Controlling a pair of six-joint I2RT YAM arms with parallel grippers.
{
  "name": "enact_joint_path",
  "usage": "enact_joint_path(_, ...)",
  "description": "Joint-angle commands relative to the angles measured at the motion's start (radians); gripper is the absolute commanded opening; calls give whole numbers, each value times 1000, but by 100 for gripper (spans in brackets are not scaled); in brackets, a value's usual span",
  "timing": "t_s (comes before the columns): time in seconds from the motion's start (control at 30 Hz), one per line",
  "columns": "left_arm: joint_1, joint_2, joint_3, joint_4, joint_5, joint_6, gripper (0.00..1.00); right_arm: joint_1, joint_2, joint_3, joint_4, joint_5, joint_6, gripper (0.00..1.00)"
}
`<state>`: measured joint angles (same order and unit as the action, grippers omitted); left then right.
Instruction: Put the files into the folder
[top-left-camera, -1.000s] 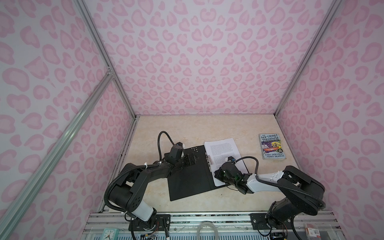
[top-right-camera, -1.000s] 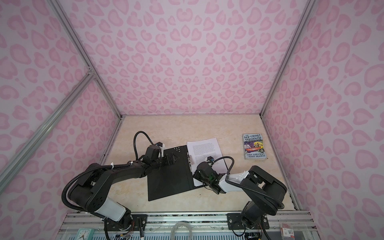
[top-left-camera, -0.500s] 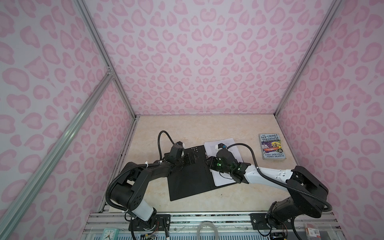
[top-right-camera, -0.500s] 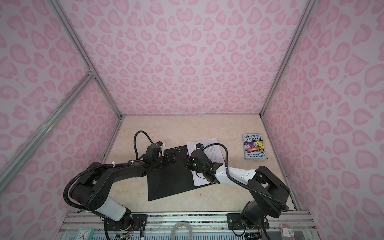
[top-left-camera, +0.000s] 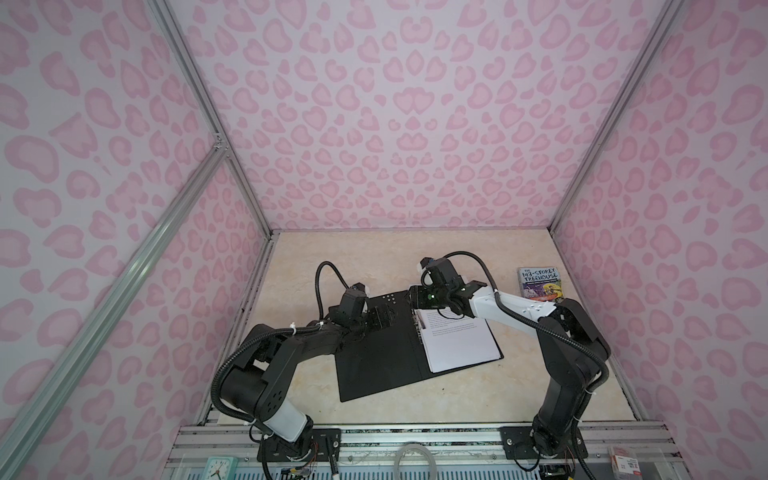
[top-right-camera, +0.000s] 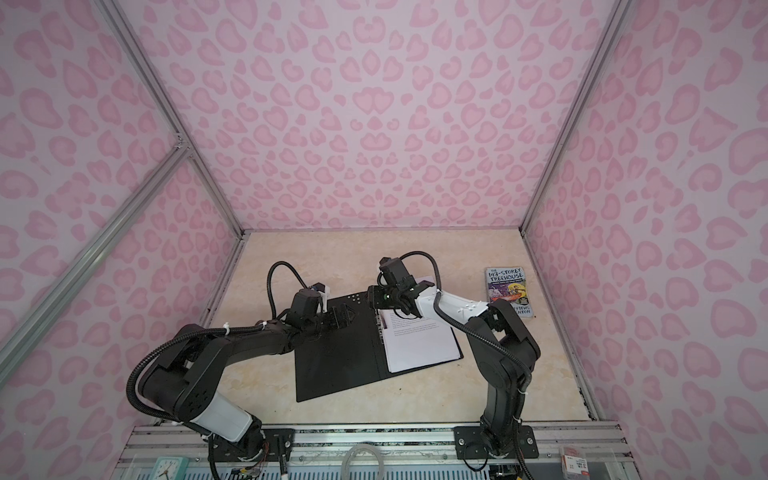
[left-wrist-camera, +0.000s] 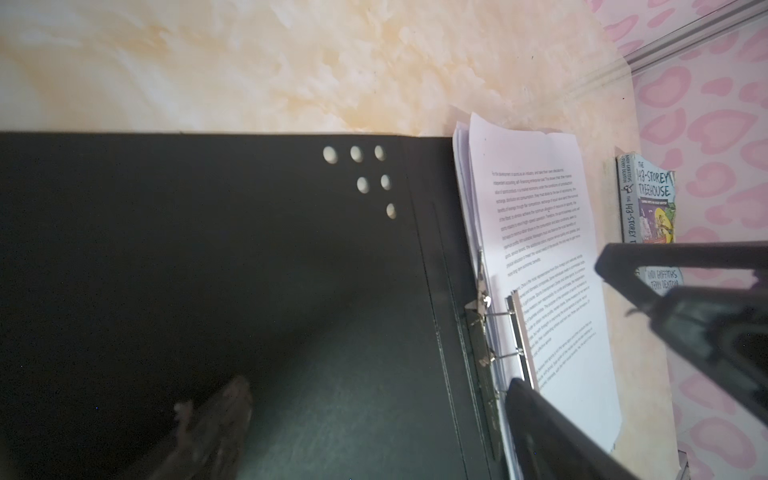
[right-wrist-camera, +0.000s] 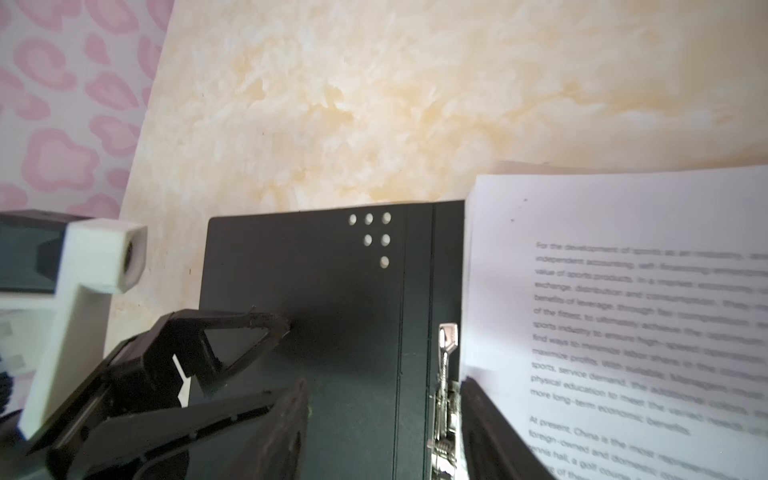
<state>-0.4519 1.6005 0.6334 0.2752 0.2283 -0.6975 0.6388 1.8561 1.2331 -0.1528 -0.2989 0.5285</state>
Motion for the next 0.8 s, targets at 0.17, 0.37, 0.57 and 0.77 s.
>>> enact_joint_path(0.17,2,14,-9,-173,-20,-14,97,-24,129,20,9,-93,-36,58)
enact_joint_path(0.37,2,23,-6,-169,-13,-16,97,-22,179,28,49,-156,-35,57)
enact_joint_path(0.57,2,24,-6,-171,-14,-16,97,-25,192,38,43,-181,-34,56)
enact_joint_path(0.77,2,27,-6,-169,-14,-17,97,-34,193,61,27,-217,-69,55)
